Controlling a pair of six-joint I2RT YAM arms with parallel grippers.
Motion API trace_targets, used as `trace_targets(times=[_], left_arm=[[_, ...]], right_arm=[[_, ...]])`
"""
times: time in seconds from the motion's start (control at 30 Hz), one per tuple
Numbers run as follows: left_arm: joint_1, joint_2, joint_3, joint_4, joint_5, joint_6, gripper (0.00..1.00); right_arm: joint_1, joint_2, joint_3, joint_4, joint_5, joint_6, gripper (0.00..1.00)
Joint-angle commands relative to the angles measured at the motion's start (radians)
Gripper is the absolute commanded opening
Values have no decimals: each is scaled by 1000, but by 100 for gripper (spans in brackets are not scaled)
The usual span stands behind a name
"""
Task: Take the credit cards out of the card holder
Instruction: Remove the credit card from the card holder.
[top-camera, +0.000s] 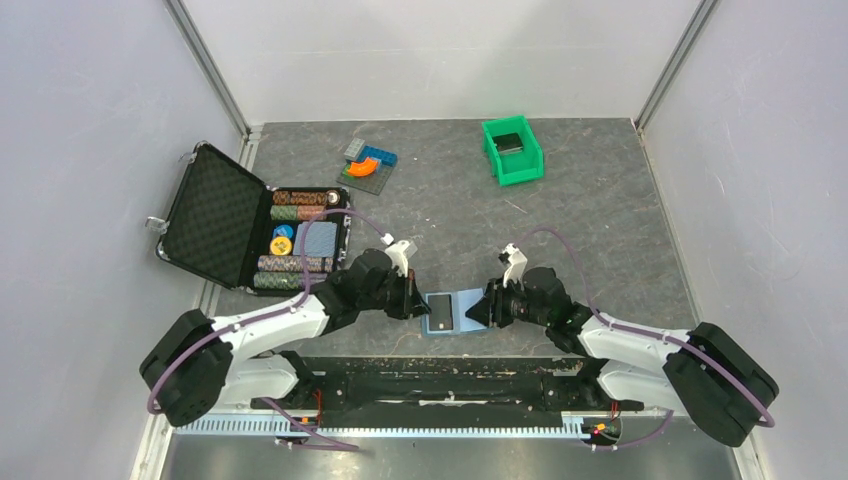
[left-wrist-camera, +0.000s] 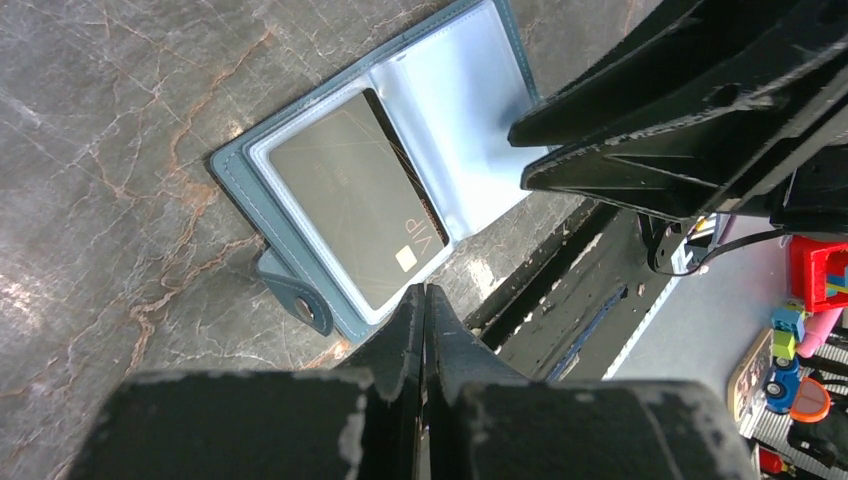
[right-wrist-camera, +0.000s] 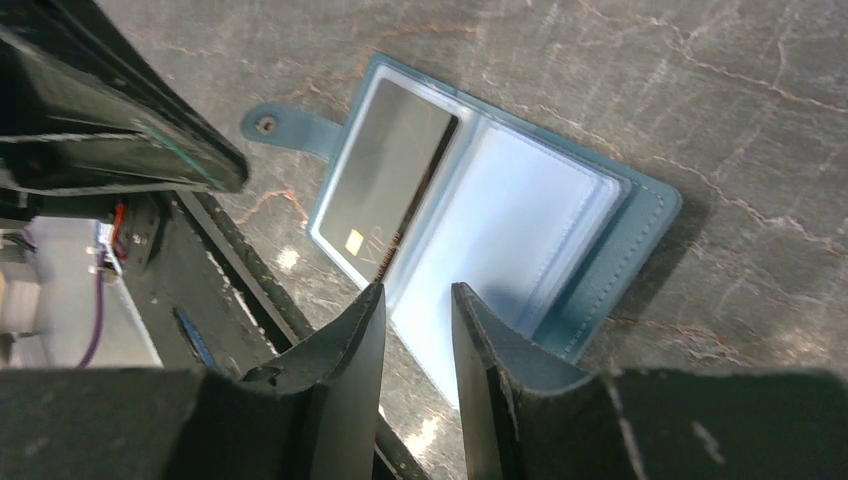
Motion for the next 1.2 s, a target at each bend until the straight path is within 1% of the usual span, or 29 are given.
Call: trace_targets(times=[0.0, 0.13, 0.27, 0.37, 0.5, 0.63, 0.87, 1.03, 1.17], left_arm=[[1, 38, -28, 179, 24, -47, 2], [2, 104, -29, 239, 37, -53, 2], [2, 167, -18, 262, -15, -65, 2], [2, 206, -25, 293, -29, -73, 2], [2, 244, -48, 310, -39, -79, 2], [1, 236, -72, 305, -36, -77, 2], [2, 152, -139, 292, -85, -71, 2], [2, 167, -152, 304, -68, -68, 2], [2, 182, -153, 315, -54, -66, 2]], right_arm=[[4, -19, -6, 125, -43, 51, 33], [6, 5, -1, 185, -88, 90, 32], [6, 45, 10, 216, -88, 104, 32], [7, 103, 16, 245, -95, 118, 31], [7, 198, 3, 352, -137, 160, 30], [7, 277, -16, 438, -179, 190, 26], [7, 305, -21, 414, -139, 177, 25], [8, 300, -9, 366, -91, 160, 25], [13, 296, 1, 359, -89, 163, 24]])
